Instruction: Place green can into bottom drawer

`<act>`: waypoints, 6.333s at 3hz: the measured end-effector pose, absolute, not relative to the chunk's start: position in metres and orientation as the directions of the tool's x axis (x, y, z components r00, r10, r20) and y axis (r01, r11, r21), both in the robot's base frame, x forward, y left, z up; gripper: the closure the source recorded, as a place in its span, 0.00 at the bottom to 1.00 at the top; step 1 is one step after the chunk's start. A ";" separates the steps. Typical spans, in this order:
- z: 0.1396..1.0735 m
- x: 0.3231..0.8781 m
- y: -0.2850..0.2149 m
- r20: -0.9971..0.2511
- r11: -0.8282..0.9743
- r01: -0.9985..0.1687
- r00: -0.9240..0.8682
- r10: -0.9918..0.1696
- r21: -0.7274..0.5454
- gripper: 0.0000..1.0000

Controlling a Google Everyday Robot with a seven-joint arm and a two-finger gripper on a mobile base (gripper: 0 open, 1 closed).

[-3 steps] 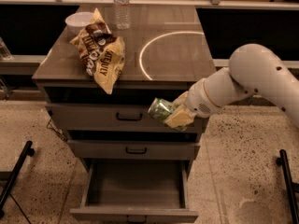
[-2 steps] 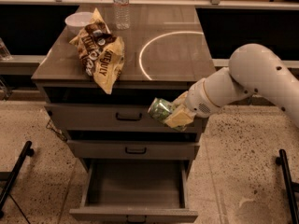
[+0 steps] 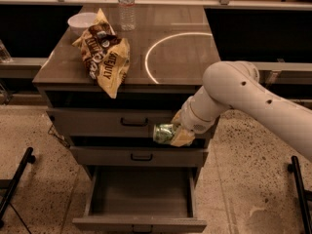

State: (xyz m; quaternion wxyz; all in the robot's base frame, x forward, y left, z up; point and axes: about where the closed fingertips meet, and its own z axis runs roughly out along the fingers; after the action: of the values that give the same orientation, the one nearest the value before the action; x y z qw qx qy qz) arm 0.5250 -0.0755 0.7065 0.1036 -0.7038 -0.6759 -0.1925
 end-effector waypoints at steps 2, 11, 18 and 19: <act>0.665 0.519 -0.088 0.316 -0.017 0.991 -0.026 0.949 0.131 1.00; 0.378 0.502 -0.109 0.403 0.008 0.994 -0.050 0.914 0.107 1.00; 0.215 0.507 -0.056 0.575 -0.065 0.998 0.053 0.816 0.001 1.00; 0.205 0.521 -0.042 0.584 -0.057 0.998 0.027 0.811 0.034 1.00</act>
Offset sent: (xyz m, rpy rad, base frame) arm -0.0137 -0.0365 -0.1048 -0.2197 -0.0837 0.1824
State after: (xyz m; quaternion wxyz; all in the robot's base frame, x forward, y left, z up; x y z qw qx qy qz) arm 0.5210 -0.0420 0.2052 0.1989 -0.6883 -0.6572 -0.2341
